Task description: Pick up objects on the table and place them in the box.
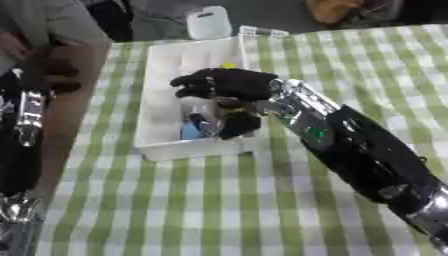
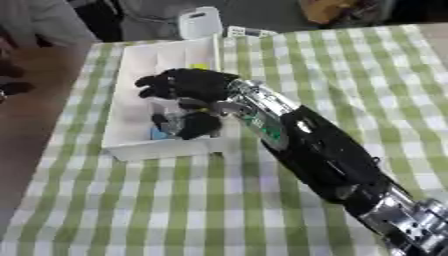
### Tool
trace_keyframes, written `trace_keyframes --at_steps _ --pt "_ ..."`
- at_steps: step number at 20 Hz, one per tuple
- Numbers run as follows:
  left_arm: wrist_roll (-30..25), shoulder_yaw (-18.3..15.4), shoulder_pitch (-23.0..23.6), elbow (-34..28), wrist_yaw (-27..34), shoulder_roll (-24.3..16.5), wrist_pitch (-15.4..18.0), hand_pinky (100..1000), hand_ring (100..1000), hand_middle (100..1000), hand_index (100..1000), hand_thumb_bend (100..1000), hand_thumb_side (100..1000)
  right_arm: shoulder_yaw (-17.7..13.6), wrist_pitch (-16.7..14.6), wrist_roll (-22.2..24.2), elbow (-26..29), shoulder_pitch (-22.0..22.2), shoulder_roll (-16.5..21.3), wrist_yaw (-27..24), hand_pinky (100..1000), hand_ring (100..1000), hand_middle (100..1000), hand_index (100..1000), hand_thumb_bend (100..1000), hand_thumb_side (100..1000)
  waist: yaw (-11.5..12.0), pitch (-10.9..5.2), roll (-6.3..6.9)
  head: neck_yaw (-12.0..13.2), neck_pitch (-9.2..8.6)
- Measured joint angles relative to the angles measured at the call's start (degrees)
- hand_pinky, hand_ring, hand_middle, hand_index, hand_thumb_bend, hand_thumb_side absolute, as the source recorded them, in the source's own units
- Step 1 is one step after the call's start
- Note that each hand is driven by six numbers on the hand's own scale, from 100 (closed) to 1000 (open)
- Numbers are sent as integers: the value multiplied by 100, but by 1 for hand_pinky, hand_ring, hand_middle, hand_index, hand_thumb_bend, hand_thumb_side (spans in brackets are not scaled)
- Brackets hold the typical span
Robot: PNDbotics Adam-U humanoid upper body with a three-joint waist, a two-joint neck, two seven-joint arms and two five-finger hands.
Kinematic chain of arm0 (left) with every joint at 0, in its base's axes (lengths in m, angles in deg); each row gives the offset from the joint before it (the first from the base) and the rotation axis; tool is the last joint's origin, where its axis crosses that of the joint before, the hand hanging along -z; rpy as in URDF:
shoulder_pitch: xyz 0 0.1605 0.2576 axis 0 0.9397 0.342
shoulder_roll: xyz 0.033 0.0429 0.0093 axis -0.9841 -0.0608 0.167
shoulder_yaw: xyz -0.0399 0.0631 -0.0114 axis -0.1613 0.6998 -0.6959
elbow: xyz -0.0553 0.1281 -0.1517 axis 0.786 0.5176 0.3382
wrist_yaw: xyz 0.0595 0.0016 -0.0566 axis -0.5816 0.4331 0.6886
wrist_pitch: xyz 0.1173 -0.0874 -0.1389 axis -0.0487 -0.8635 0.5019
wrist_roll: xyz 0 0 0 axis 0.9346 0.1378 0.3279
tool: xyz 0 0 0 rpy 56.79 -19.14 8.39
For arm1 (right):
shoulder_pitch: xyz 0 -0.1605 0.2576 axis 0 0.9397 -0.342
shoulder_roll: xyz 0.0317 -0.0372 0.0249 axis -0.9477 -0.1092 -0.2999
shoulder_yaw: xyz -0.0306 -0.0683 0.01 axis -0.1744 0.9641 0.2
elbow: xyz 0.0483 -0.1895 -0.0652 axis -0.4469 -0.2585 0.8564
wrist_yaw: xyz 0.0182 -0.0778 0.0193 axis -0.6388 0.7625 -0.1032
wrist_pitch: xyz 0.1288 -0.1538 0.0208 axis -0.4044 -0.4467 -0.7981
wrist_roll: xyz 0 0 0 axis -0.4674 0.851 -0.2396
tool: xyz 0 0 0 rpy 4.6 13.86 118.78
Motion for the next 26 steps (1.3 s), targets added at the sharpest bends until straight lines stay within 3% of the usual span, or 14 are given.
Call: trace_keyframes --at_steps 2,3,5,7,8,9,11,12,16,17,18,21,26 --pt "1 -1 5 0 -1 0 0 722 1000 616 748 100 797 -30 82 -64 18 35 4 -4 961 939 977 1000 100 777 -34 0 0 0 1" --pt "2 -1 9 0 -1 0 -1 722 1000 616 748 100 796 -48 122 -93 42 64 8 -12 916 863 909 947 100 798 -72 -2 0 0 1" --pt "14 -3 32 0 -7 0 1 722 1000 618 749 100 792 -113 218 -170 130 149 40 -102 823 765 804 860 100 490 -182 -6 0 11 2" --pt "40 -17 68 2 -26 -1 -4 722 1000 618 749 100 792 -222 373 -334 272 282 80 -405 796 741 782 844 100 446 -326 -7 0 53 4" --pt "56 -31 80 2 -36 -1 -1 722 1000 618 749 100 792 -271 463 -434 353 342 108 -599 796 741 782 844 100 446 -373 -20 0 74 4" --pt "73 -43 98 2 -48 -1 0 722 1000 620 748 100 793 -314 555 -532 444 385 136 -792 714 686 740 800 100 441 -400 -36 0 96 5" --pt "153 -125 197 8 -64 -27 -10 724 1000 625 747 100 801 -470 792 -852 720 549 146 -1349 644 651 718 762 100 527 -678 -120 0 202 7" --pt "224 -178 243 10 -81 -47 -18 724 1000 625 747 100 801 -592 960 -1075 950 727 167 -1782 644 651 718 762 100 527 -867 -163 2 282 8" --pt "543 -401 405 43 -177 -114 -59 729 1000 661 750 100 841 -978 1502 -1657 2113 1297 306 -3229 618 644 711 742 100 562 -1239 -186 2 607 55" --pt "621 -447 415 55 -205 -122 -71 730 1000 672 754 100 846 -1088 1581 -1735 2432 1477 361 -3478 615 646 714 742 100 652 -1329 -198 3 682 61" --pt "689 -487 420 69 -233 -125 -81 733 1000 687 763 100 851 -1192 1629 -1790 2686 1607 407 -3674 617 657 720 745 100 558 -1378 -210 3 753 63" --pt "831 -601 472 113 -306 -155 -97 737 1000 701 768 100 856 -1460 1533 -1901 3087 1899 464 -4000 617 665 724 741 100 545 -1512 -222 3 938 98" --pt "970 -801 526 156 -424 -210 -91 744 1000 728 777 100 869 -1875 1121 -2183 3206 2752 485 -4048 601 647 712 729 100 555 -1789 -243 3 1161 101"
